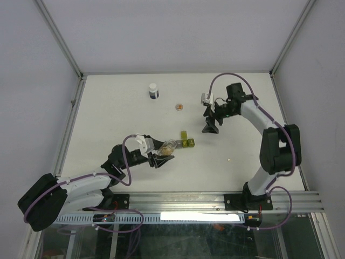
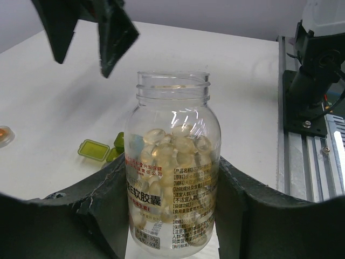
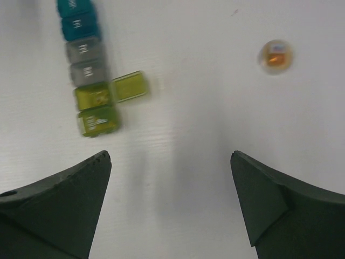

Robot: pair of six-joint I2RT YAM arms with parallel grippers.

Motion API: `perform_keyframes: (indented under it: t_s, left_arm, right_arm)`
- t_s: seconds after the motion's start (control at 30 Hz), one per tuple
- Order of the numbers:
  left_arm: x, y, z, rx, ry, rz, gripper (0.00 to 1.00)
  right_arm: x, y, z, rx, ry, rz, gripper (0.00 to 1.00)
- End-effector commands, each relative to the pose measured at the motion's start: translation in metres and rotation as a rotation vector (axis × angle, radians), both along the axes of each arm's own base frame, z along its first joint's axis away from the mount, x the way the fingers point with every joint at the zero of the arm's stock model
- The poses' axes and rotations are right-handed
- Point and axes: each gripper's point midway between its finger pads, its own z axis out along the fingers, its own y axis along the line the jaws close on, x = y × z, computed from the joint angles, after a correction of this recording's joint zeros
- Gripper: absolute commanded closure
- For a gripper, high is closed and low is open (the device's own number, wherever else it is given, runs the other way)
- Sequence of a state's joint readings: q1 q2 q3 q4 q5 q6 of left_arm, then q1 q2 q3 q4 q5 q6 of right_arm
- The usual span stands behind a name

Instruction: Sort the pills into containers

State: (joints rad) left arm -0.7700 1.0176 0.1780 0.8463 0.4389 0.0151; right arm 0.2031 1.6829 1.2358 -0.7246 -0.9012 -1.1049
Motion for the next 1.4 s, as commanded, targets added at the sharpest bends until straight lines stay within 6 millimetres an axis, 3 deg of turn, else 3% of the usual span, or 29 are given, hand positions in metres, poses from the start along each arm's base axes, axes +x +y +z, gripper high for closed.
perform_keyframes:
  t_s: [0.0, 0.1, 0.27, 0.43, 0.83, 1.37]
  left_arm:
    - [-0.006, 0.013, 0.025, -0.108, -0.04, 0.029, 1.0]
    - [-0.008, 0.021, 0.023, -0.114, -0.021, 0.056, 1.0]
    - [-0.005, 0.028, 0.016, -0.084, -0.008, 0.095, 1.0]
    - [-0.002, 0.029, 0.014, -0.068, -0.015, 0.111, 1.0]
    - [-0.003, 0.029, 0.014, -0.059, -0.022, 0.105, 1.0]
    - [-0.005, 0.028, 0.017, -0.071, -0.02, 0.097, 1.0]
  right_arm:
    - [0.066, 0.022, 0.011, -0.006, -0.132, 0.091, 0.05]
    - [0.097, 0.041, -0.004, -0.031, -0.13, 0.106, 0.06]
    - [0.131, 0.074, -0.036, -0.103, -0.112, 0.092, 0.08]
    - [0.157, 0.092, -0.045, -0.109, -0.122, 0.058, 0.09]
    - [0.162, 0.107, -0.074, -0.127, -0.078, 0.037, 0.15]
    - [0.171, 0.12, -0.09, -0.123, -0.042, -0.026, 0.34]
